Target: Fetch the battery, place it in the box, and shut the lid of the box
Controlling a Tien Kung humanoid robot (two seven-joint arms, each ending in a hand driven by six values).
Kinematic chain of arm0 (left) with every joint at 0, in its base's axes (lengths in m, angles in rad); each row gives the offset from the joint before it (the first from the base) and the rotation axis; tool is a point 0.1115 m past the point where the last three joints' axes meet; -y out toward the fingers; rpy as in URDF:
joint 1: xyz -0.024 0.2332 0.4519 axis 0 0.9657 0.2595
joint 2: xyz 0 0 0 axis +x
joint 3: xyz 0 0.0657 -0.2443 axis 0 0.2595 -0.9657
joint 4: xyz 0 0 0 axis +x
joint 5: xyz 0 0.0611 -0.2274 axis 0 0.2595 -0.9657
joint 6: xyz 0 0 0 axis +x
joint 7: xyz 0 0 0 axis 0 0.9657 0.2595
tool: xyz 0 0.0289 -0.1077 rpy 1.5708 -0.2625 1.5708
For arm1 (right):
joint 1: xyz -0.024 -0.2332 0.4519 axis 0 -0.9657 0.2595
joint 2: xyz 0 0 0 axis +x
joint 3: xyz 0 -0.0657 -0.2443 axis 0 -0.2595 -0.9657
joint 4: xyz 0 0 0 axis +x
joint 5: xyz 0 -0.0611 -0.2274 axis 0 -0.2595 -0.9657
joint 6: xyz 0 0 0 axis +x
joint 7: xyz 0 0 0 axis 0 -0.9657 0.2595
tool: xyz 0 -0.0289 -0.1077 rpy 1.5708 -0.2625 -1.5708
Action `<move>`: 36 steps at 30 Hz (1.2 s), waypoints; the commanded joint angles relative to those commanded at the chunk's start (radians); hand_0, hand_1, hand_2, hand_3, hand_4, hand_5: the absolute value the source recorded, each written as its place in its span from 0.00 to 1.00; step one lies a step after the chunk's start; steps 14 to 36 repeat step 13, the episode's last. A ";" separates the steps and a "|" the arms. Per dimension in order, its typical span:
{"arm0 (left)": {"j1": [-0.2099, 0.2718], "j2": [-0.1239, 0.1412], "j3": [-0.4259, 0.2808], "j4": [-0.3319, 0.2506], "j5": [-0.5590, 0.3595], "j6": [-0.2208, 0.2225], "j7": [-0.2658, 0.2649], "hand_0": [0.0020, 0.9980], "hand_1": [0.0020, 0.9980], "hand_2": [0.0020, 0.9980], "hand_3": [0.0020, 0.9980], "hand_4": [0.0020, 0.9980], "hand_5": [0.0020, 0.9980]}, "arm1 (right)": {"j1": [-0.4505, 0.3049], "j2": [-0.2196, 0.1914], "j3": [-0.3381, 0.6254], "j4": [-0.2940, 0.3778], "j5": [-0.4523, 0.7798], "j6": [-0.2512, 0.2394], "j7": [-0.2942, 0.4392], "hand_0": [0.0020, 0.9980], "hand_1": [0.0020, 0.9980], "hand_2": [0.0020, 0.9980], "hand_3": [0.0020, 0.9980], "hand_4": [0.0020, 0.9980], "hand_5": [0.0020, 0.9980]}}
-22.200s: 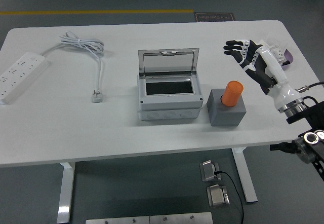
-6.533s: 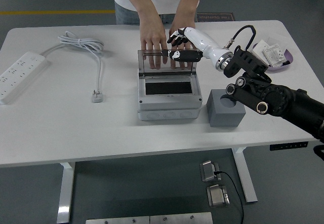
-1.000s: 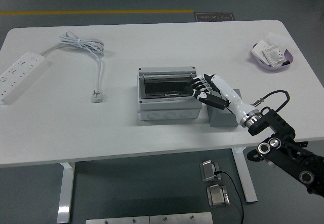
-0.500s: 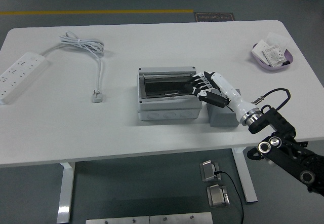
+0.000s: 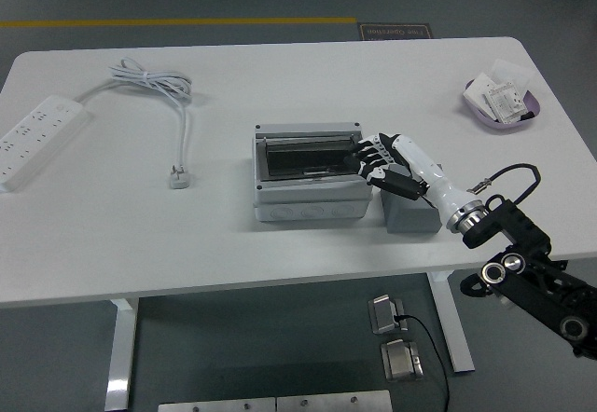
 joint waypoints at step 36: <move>-0.001 0.000 0.007 0.001 -0.004 -0.002 -0.003 0.66 0.73 0.69 0.62 0.62 0.21 | -0.002 0.006 -0.005 -0.018 0.004 0.001 0.006 0.60 0.62 0.62 0.63 0.86 0.74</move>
